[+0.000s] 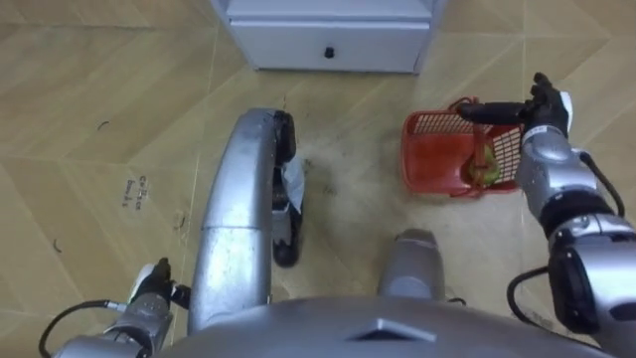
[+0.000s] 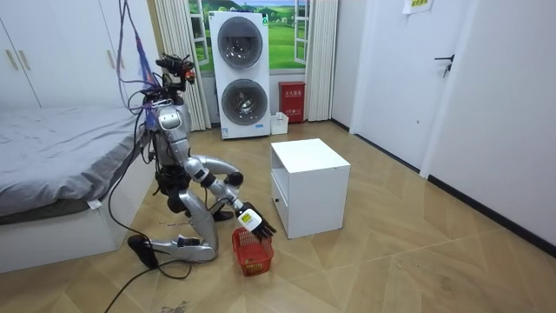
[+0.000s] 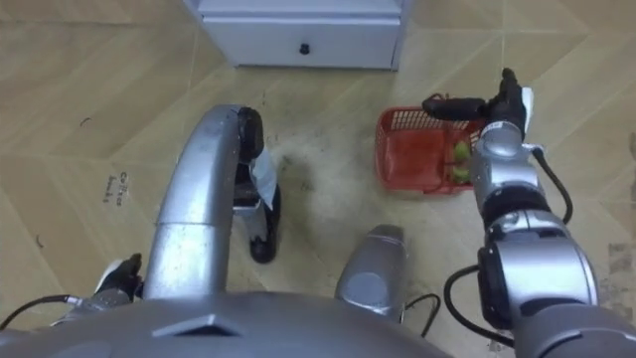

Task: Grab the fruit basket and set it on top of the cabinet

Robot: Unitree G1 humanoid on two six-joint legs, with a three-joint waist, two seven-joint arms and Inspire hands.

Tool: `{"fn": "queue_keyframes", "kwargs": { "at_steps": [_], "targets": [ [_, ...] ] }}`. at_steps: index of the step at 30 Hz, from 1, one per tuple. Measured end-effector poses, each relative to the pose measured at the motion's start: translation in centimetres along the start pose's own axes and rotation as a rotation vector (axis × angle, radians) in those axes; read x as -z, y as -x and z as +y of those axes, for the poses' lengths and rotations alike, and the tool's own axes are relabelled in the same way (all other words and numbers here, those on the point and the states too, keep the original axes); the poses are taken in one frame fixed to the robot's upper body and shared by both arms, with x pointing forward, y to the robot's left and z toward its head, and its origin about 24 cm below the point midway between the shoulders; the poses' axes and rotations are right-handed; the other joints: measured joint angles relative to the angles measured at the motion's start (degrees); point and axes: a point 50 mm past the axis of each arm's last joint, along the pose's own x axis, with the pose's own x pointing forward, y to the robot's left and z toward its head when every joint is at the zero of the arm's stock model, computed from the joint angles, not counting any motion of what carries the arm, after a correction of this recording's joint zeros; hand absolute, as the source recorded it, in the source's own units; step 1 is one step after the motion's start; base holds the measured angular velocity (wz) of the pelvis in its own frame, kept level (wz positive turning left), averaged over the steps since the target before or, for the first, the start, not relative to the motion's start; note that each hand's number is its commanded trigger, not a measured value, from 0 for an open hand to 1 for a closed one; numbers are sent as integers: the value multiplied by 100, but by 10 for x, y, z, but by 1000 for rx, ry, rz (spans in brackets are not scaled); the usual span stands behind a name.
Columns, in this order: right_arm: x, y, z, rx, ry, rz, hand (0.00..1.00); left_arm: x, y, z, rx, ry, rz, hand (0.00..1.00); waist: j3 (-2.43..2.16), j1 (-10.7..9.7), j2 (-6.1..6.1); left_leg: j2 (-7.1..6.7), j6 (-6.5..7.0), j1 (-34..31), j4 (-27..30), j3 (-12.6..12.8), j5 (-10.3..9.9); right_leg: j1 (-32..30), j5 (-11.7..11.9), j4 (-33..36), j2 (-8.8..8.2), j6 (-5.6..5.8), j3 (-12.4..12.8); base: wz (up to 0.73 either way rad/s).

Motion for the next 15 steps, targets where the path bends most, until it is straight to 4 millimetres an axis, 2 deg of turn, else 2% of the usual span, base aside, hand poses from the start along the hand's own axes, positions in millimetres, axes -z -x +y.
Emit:
{"fn": "queue_keyframes", "kwargs": {
  "at_steps": [2, 4, 5, 7, 9, 15],
  "targets": [
    [6, 0, -2, -3, -45, 35, 0, 0, 0, -2, 10, -28, -10, 0, 17, 6, 32, 1, -12, -53, 1, 0, -6, -50, -9, 7, 8, 19, 7, 0],
    [8, 0, -3, -7, -68, 51, 0, 2, 1, -4, 16, -37, -8, 0, 18, 11, 83, 9, -102, -97, -5, -1, -59, -119, -9, 26, 15, 19, 20, 0],
    [8, -1, -6, -8, -73, 53, 0, 2, 1, -6, 24, -54, -11, 0, 41, 18, 138, 8, -102, -131, -4, 4, -62, -147, -10, 36, 17, 22, 21, 0],
    [10, -1, -9, -10, -60, 61, 0, 2, 1, -6, 29, -66, -12, 0, 39, 91, 164, 36, -100, -190, -7, 46, -63, -273, -11, 83, 6, 23, 103, -4],
    [12, -2, -12, -3, -60, 72, 0, 2, 2, -8, 37, -70, -15, 0, 58, 153, 215, 58, -101, -218, -3, 57, -62, -326, -11, 110, 31, 23, 140, -7],
    [13, -2, -16, 8, -71, 79, 0, 5, 3, -12, 62, -48, -15, 0, 53, 207, 287, 69, -112, -314, -5, 95, -56, -543, -12, 194, 24, 23, 304, -6]
  ]
}}
